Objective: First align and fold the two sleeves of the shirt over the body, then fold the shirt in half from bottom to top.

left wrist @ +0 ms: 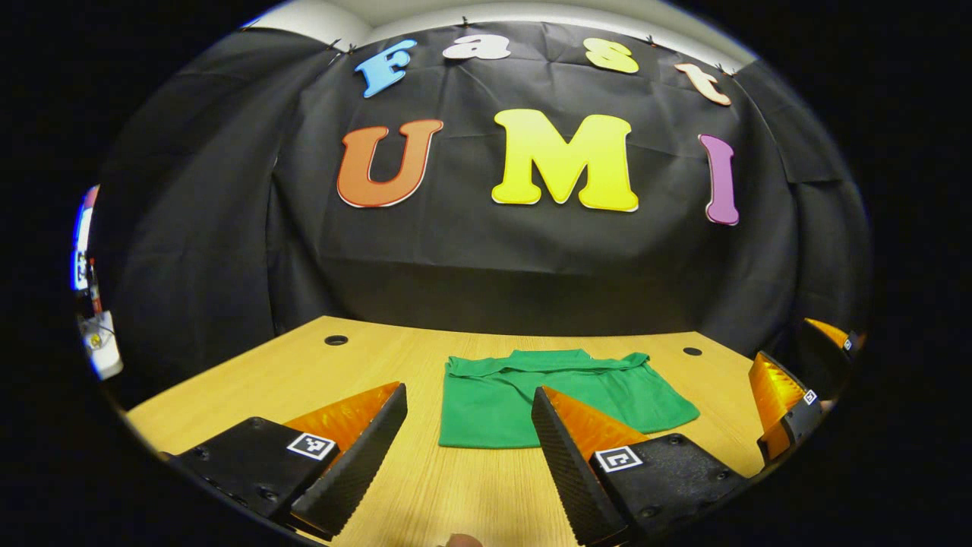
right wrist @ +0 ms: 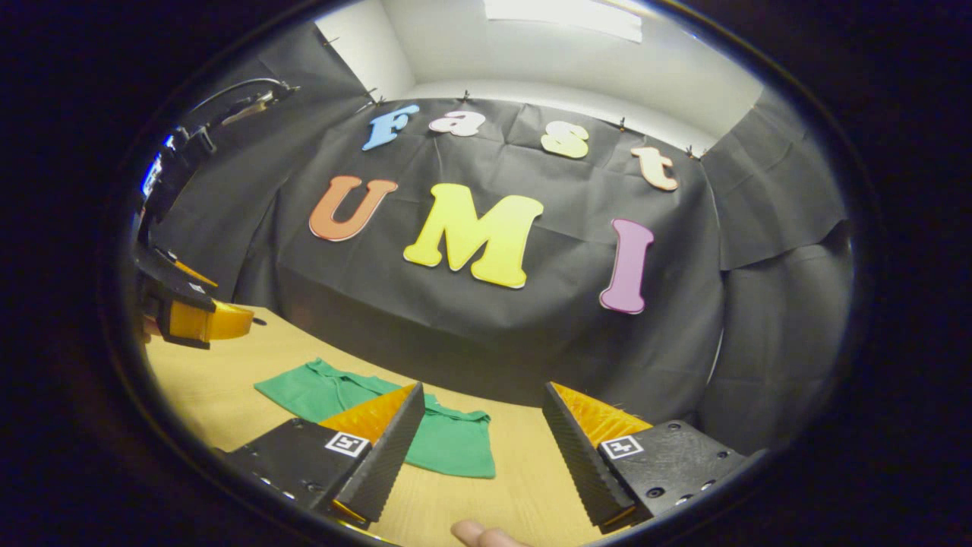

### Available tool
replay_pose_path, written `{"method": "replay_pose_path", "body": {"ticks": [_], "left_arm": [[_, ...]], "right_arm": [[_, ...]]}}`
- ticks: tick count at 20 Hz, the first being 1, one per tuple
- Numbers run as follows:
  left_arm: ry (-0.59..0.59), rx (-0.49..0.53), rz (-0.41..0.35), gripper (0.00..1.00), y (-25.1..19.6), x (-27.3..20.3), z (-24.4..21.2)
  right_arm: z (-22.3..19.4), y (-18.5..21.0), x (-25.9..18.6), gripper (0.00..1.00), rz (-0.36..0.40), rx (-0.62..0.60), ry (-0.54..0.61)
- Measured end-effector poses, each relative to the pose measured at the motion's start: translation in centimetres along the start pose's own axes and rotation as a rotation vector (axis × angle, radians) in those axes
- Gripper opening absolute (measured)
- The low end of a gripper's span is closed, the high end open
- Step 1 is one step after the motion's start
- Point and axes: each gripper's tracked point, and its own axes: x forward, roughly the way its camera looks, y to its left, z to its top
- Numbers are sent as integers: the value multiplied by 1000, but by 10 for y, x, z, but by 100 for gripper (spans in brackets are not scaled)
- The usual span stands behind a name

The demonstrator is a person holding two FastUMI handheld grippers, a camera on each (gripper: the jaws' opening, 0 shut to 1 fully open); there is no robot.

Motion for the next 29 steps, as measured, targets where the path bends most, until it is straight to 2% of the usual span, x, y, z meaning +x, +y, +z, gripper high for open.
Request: {"method": "replay_pose_path", "body": {"ticks": [2, 4, 5, 6, 7, 10, 14, 19, 22, 27, 29], "left_arm": [[-30, -5, 1, 100, 0, -39, 19], [-75, -13, 46, 100, 10, -73, 38], [-102, -23, 59, 100, 13, -87, 48], [-117, -29, 53, 100, 12, -100, 53], [-122, -30, 43, 100, 9, -111, 55], [-132, -5, 13, 100, 4, -131, 53], [-165, -11, -14, 100, -2, -135, 60], [-121, -73, -46, 100, -13, -115, 39], [-65, -52, -42, 100, -14, -103, 22], [-73, -51, -68, 100, -25, -101, 21], [-79, -39, -69, 100, -24, -100, 22]], "right_arm": [[21, -2, -32, 97, 25, 35, 0], [29, -3, -63, 95, 63, 76, 40], [33, -9, -76, 97, 64, 85, 54], [36, -14, -88, 94, 66, 83, 59], [37, -19, -98, 96, 65, 82, 60], [31, -22, -116, 95, 86, 83, 83], [27, -26, -111, 95, 90, 77, 93], [3, -24, -100, 96, 105, 134, 172], [-5, -19, -99, 95, 122, 160, 208], [-3, -19, -99, 96, 120, 150, 189], [-8, -10, -101, 96, 142, 144, 201]]}}
